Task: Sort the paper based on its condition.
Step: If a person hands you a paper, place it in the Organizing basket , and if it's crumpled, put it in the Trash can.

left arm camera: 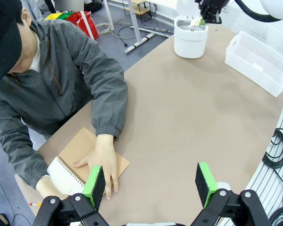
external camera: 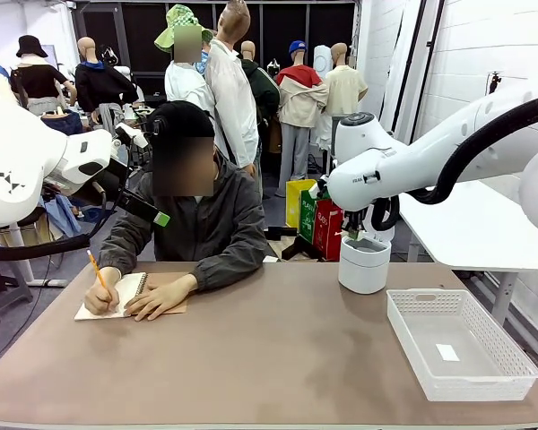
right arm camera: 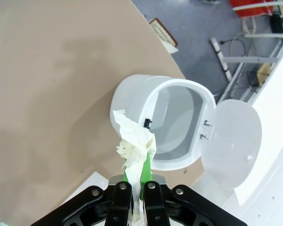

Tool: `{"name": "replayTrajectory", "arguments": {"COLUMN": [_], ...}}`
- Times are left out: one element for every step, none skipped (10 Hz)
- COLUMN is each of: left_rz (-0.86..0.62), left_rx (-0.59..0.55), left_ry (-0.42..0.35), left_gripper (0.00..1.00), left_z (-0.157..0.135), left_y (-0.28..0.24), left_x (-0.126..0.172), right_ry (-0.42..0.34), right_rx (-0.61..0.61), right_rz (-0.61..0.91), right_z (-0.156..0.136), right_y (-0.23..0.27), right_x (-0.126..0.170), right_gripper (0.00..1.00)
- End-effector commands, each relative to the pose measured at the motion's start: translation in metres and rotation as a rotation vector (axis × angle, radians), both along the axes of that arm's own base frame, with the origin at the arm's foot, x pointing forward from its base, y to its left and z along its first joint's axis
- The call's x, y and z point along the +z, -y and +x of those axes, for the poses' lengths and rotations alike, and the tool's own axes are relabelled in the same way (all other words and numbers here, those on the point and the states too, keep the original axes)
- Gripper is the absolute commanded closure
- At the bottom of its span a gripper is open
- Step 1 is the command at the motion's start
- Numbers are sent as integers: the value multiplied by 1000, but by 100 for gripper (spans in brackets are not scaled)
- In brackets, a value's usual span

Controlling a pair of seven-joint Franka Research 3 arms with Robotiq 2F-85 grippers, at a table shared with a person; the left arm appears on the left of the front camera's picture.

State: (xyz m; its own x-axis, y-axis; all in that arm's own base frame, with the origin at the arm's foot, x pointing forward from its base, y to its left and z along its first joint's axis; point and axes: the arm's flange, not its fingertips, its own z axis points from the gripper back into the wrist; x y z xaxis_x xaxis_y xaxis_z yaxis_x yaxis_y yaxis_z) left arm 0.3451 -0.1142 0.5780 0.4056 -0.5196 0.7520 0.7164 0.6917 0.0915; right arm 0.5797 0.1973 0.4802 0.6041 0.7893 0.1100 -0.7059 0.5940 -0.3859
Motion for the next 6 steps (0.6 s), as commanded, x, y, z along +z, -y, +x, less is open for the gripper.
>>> {"name": "replayTrajectory", "arguments": {"left_rz": [-2,-2,-2,-2,-2,-2], "left_rx": [-3,-3,-3,-3,-3,-3], "left_ry": [-9,-9,-9,-9,-9,-9], "left_gripper": [0,0,0,0,0,0], "left_z": [0,0,0,0,0,0], "left_y": [-1,-1,-1,-1,-1,-1], "left_x": [1,1,1,1,1,1], "right_ry": [50,50,57,65,84,88], "right_rx": [-65,-75,-100,-113,-143,-138], "right_rz": [-40,-42,-48,-51,-68,-83], "right_z": [14,20,27,32,39,43], "right_y": [-2,-2,1,1,4,5], "right_x": [-9,-12,-14,-15,-17,-18], "right_gripper": [100,100,100,100,100,100]}}
